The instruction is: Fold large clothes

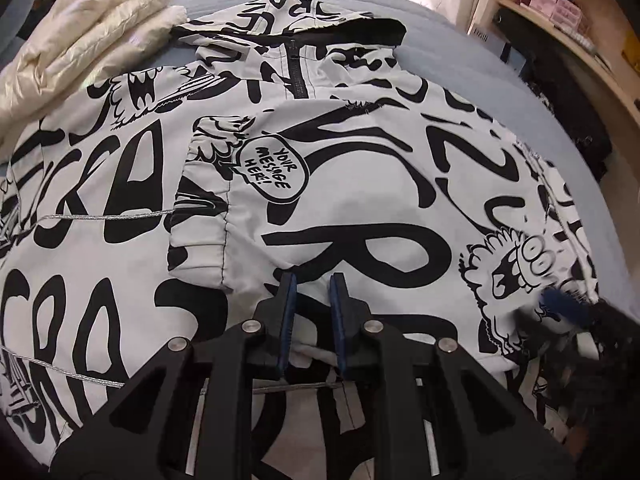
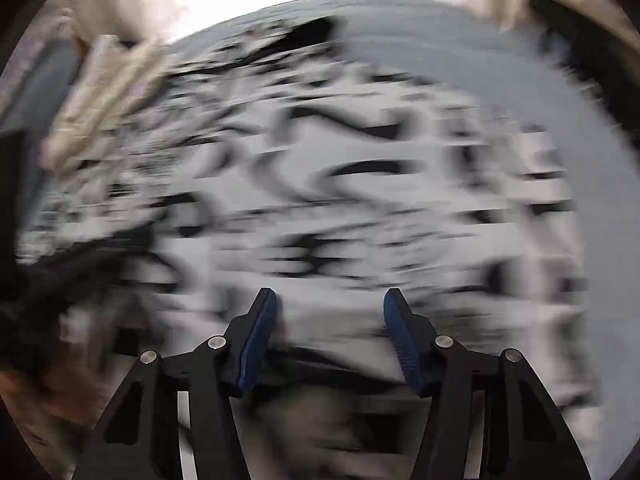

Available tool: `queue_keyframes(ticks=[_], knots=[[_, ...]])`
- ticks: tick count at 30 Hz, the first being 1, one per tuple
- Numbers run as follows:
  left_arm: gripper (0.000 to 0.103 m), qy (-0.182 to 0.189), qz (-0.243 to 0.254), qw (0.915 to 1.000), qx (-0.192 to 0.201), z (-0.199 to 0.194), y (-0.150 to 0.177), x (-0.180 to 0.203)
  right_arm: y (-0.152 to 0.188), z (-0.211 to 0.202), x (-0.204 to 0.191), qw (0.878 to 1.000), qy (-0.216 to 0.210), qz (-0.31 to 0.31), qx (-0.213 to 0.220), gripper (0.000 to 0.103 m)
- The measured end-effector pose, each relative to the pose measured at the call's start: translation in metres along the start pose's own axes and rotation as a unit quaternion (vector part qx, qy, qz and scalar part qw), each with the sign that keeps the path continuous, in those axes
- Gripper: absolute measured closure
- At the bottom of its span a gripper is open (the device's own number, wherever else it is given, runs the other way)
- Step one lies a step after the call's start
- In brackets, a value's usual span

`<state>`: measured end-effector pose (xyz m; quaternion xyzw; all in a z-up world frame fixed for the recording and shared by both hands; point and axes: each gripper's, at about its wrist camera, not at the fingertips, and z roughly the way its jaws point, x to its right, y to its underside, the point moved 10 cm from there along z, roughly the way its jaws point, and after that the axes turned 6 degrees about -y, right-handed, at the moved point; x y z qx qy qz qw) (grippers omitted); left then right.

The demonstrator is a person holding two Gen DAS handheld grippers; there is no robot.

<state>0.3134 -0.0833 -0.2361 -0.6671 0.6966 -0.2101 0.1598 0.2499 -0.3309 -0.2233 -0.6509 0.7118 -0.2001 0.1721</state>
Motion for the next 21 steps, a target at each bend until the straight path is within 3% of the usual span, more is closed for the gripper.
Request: queue_keyframes(ticks=[1, 2, 3, 4, 5, 10, 17, 21], knots=[[0.089, 0.004, -0.003, 1.0, -0.001, 0.0, 0.0, -0.002, 0.002, -0.002, 0.017, 1.0, 0.001, 0.011, 0.001, 0.056], [0.089, 0.01, -0.006, 0.9999, -0.003, -0.001, 0.0, -0.003, 0.008, -0.006, 0.033, 0.998, -0.039, 0.041, 0.0, 0.078], [0.089, 0.017, -0.01, 0.9998, -0.004, -0.001, 0.0, -0.004, 0.011, -0.009, 0.045, 0.996, -0.059, 0.062, 0.001, 0.085], [0.089, 0.024, -0.013, 0.9996, -0.004, -0.002, 0.001, -0.004, 0.014, -0.013, 0.054, 0.995, -0.064, 0.072, -0.001, 0.099], [0.089, 0.026, -0.013, 0.9996, -0.004, -0.002, 0.001, -0.004, 0.015, -0.019, 0.057, 0.994, -0.069, 0.08, -0.003, 0.103], [0.089, 0.01, -0.007, 0.9999, -0.003, -0.003, 0.0, -0.003, 0.02, -0.02, 0.062, 0.997, -0.033, 0.068, -0.003, 0.102], [0.088, 0.0, -0.003, 0.9999, -0.01, -0.005, -0.002, -0.003, 0.022, -0.018, 0.051, 0.997, -0.028, 0.075, -0.014, 0.097], [0.075, 0.001, 0.0, 1.0, -0.009, -0.017, -0.001, 0.0, 0.016, -0.017, 0.05, 0.995, -0.046, 0.086, -0.013, 0.086]])
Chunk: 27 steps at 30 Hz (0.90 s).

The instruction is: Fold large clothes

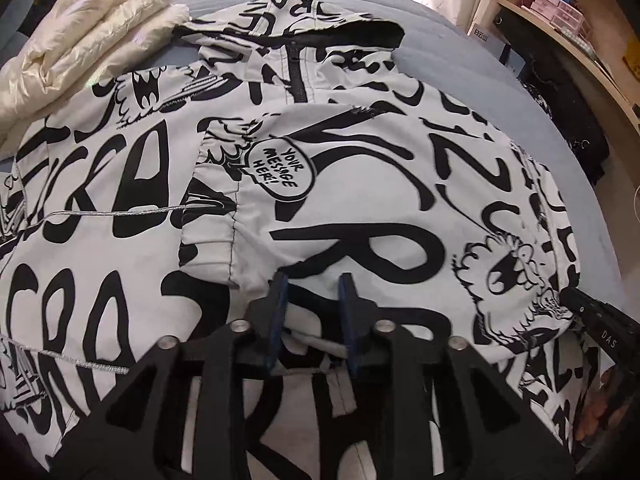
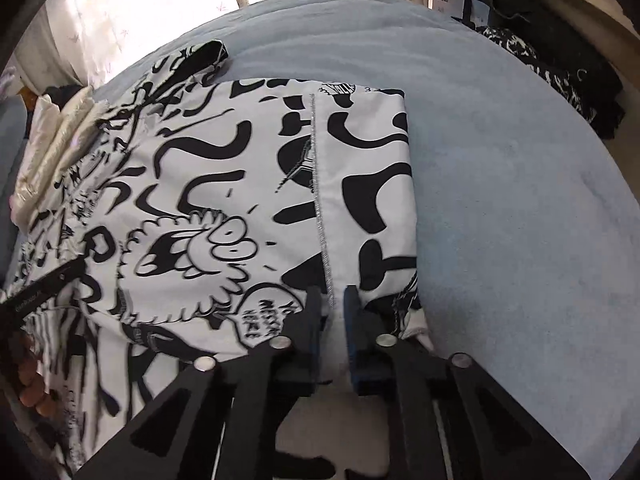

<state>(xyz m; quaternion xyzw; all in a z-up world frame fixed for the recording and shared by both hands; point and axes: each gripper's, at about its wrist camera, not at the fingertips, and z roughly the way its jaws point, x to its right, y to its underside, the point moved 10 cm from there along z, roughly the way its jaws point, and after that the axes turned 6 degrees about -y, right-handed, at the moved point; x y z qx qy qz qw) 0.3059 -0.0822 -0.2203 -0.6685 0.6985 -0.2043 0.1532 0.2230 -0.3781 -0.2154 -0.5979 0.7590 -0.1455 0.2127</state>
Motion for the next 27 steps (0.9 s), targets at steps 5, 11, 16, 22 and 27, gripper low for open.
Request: queue_keyframes(ticks=[5, 11, 16, 22, 27], knots=[[0.067, -0.006, 0.018, 0.9996, 0.022, -0.026, 0.0, 0.007, 0.008, -0.029, -0.014, 1.0, -0.011, -0.001, 0.017, 0.058], [0.059, -0.007, 0.028, 0.9988, 0.039, -0.062, 0.005, 0.014, 0.024, -0.061, -0.024, 0.999, -0.02, -0.001, 0.027, 0.054], [0.056, -0.008, 0.03, 0.9984, 0.048, -0.085, 0.017, 0.015, 0.044, -0.084, -0.023, 0.999, -0.022, 0.001, 0.033, 0.054], [0.056, -0.005, 0.035, 0.9985, 0.041, -0.101, 0.038, 0.015, 0.063, -0.098, -0.02, 0.999, -0.025, 0.007, 0.029, 0.054], [0.056, -0.013, 0.034, 0.9987, 0.035, -0.115, 0.058, 0.007, 0.084, -0.119, -0.019, 0.999, -0.038, 0.006, 0.03, 0.054]])
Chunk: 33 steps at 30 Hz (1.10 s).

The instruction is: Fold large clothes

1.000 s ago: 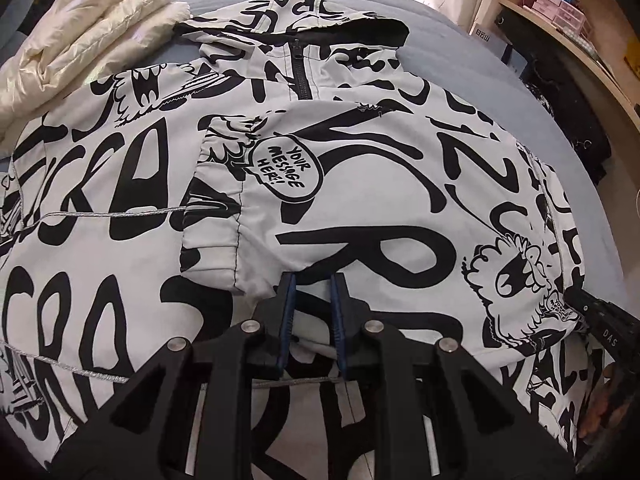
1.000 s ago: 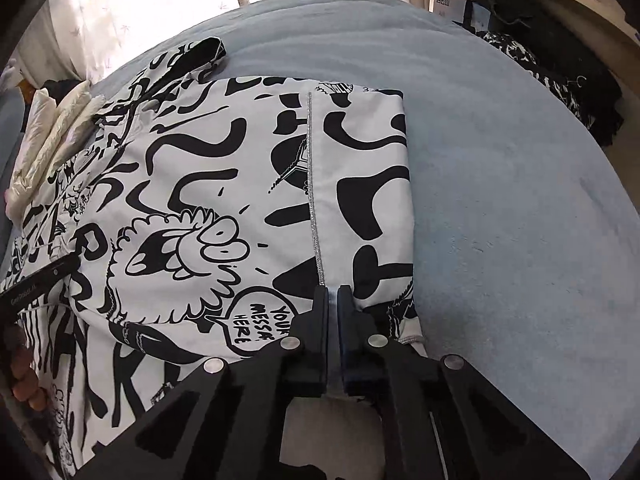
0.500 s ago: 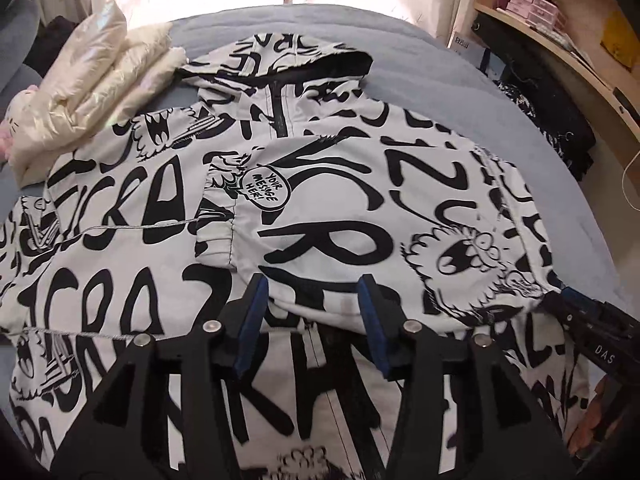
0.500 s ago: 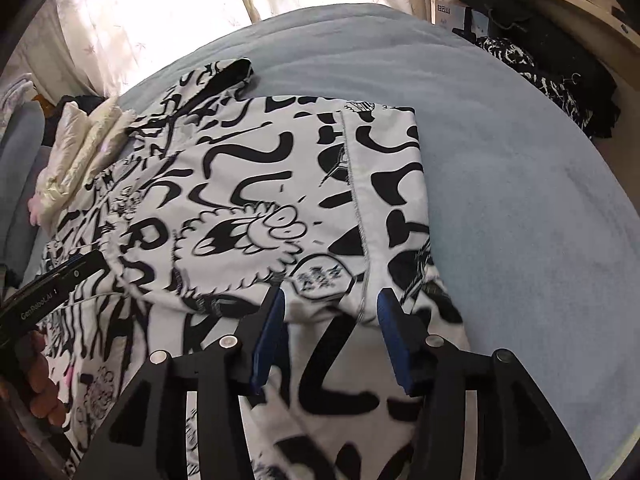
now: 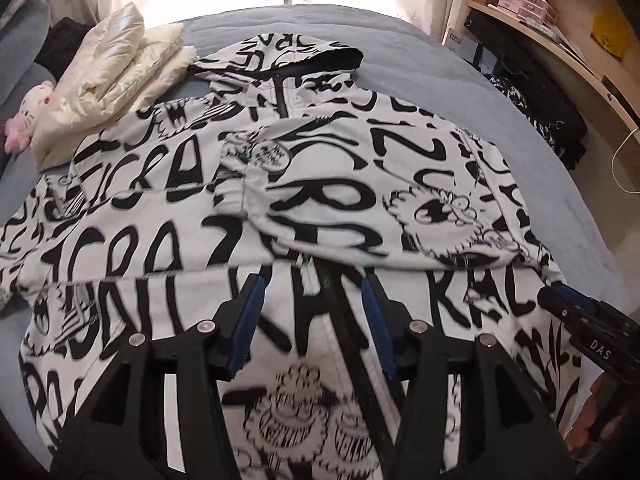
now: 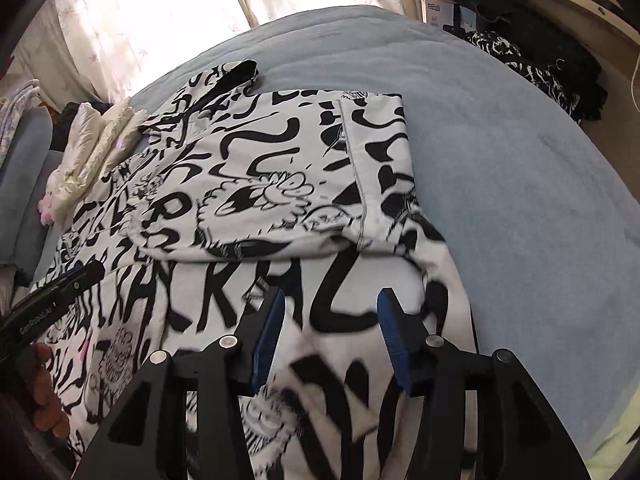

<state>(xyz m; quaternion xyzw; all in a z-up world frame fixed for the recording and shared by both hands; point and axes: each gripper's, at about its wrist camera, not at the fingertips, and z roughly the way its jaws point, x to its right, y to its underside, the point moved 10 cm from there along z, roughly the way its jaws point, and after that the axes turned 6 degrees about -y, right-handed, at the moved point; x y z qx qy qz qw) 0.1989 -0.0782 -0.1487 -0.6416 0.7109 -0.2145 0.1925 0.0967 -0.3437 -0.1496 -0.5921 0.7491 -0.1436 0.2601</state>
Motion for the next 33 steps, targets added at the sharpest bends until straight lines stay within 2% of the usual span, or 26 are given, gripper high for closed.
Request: queue_keyframes(ticks=[4, 10, 19, 28, 33], knots=[[0.056, -0.009, -0.004, 0.9999, -0.008, -0.019, 0.021, -0.014, 0.023, -0.024, -0.013, 1.0, -0.01, -0.009, 0.004, 0.053], [0.056, -0.008, -0.016, 0.9998, 0.006, -0.063, 0.049, -0.046, 0.056, -0.061, -0.047, 0.999, -0.019, -0.045, 0.019, 0.043], [0.056, -0.023, -0.045, 0.9983, 0.029, -0.113, 0.089, -0.113, 0.088, -0.099, -0.13, 0.992, -0.045, -0.112, 0.025, 0.041], [0.055, -0.043, -0.098, 0.9936, 0.037, -0.131, 0.115, -0.203, 0.109, -0.099, -0.236, 0.979, -0.052, -0.198, 0.017, 0.041], [0.055, -0.051, -0.151, 0.9866, 0.032, -0.125, 0.129, -0.276, 0.111, -0.085, -0.295, 0.971, -0.069, -0.23, 0.022, 0.041]])
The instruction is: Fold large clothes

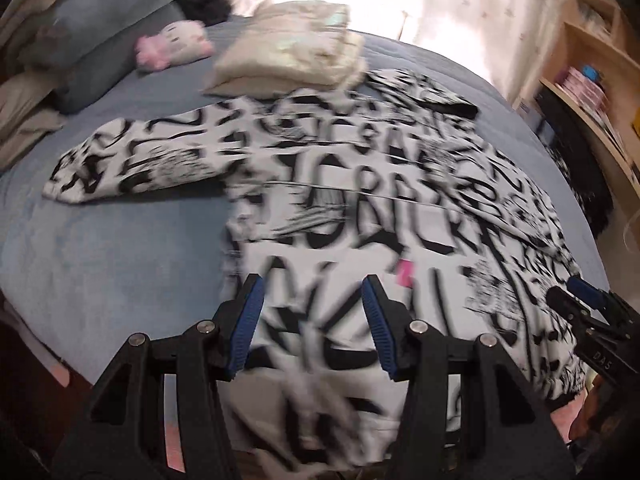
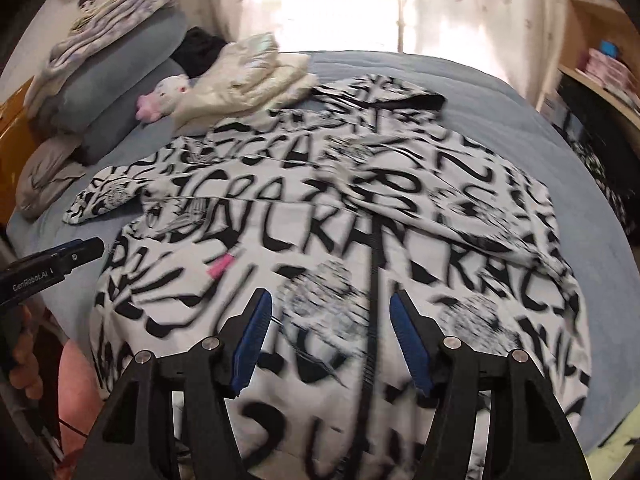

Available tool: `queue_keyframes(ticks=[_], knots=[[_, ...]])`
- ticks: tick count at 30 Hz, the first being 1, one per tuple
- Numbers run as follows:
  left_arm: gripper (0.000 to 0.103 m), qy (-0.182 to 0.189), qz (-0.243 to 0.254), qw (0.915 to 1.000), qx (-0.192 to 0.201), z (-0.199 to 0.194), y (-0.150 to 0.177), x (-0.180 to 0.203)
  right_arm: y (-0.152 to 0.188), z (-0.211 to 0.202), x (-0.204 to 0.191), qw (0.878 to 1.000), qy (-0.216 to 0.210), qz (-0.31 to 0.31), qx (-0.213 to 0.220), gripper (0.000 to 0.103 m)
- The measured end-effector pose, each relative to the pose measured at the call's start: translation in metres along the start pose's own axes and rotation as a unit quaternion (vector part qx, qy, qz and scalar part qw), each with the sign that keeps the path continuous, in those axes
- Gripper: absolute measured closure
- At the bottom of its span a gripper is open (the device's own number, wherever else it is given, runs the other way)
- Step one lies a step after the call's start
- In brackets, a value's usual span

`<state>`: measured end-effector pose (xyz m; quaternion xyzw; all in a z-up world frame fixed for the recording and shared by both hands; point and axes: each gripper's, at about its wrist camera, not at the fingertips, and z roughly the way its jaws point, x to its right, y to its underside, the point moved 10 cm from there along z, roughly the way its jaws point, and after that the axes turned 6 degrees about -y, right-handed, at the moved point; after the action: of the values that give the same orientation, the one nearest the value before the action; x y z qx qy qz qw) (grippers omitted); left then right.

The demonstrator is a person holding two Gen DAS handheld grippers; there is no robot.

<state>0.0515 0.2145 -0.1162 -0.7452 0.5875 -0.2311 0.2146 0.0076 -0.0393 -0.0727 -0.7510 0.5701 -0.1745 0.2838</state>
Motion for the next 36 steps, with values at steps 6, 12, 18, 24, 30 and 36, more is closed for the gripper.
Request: queue_keyframes(ticks=[6, 12, 18, 24, 30, 36], knots=[[0.055, -0.014, -0.061, 0.998, -0.001, 0.027, -0.009, -0.086, -0.043, 0.038, -0.064, 0.999, -0.031, -0.024, 0.015, 0.041], [0.055, 0.002, -0.13, 0.9915, 0.006, 0.056, -0.026, -0.161, -0.093, 0.091, -0.126, 0.997, -0.053, -0.046, 0.023, 0.041], [0.055, 0.033, -0.207, 0.9777, 0.015, 0.086, -0.043, -0.222, -0.137, 0.149, -0.204, 0.993, -0.084, -0.081, 0.031, 0.041], [0.055, 0.054, -0.296, 0.9536, 0.021, 0.121, -0.056, -0.278, -0.164, 0.199, -0.279, 0.986, -0.114, -0.122, 0.025, 0.046], [0.055, 0.099, -0.368, 0.9244, 0.017, 0.162, -0.064, -0.317, -0.181, 0.243, -0.335, 0.98, -0.129, -0.148, 0.024, 0.055], [0.055, 0.119, -0.39, 0.9129, 0.024, 0.186, -0.075, -0.333, -0.175, 0.269, -0.357, 0.98, -0.144, -0.14, 0.001, 0.06]])
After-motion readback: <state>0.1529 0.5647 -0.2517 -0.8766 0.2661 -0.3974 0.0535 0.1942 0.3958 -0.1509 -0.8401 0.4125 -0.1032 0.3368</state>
